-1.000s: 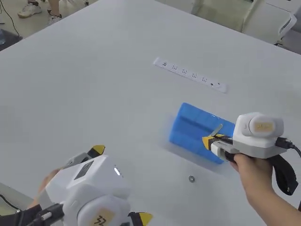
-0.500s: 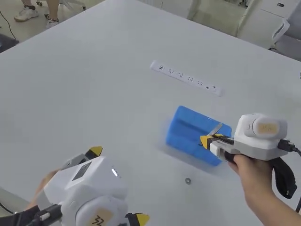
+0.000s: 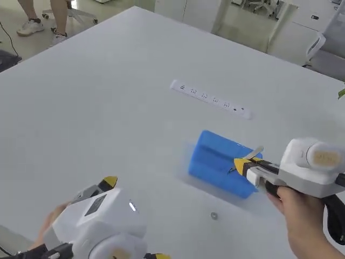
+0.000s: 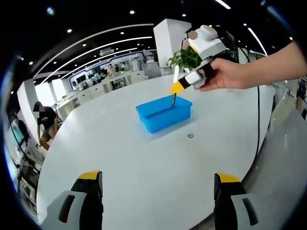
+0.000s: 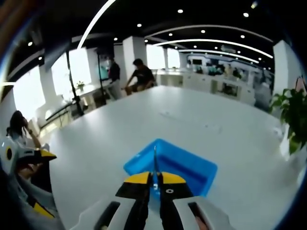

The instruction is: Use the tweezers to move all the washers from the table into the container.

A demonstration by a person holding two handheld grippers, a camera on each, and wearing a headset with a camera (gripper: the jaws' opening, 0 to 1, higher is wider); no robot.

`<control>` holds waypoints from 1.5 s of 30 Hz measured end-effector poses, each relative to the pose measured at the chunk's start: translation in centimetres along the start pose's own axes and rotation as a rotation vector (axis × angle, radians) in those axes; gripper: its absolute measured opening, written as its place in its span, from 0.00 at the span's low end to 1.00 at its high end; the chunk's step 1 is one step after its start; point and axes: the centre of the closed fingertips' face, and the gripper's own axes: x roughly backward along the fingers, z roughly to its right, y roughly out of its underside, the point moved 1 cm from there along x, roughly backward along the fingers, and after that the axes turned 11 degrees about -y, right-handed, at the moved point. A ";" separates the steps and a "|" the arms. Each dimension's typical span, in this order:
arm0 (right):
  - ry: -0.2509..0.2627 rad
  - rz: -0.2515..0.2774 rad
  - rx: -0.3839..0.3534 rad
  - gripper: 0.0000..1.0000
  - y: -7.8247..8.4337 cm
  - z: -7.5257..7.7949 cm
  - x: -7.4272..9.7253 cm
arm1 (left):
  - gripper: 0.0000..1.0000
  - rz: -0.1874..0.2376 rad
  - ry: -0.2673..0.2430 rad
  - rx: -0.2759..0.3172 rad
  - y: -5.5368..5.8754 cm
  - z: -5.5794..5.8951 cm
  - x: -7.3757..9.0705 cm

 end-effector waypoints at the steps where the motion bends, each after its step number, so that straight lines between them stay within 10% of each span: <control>1: -0.004 0.003 0.001 0.03 0.0 -0.1 0.1 | 0.99 0.001 0.000 0.001 0.0 0.0 0.0; 17: -0.044 -0.033 -0.019 0.03 3.2 -3.8 1.1 | 0.99 0.002 0.002 0.008 0.0 -0.1 0.0; 45: -0.037 -0.134 -0.063 0.04 8.3 -3.6 -0.3 | 0.99 -0.006 0.004 0.005 0.1 0.0 0.0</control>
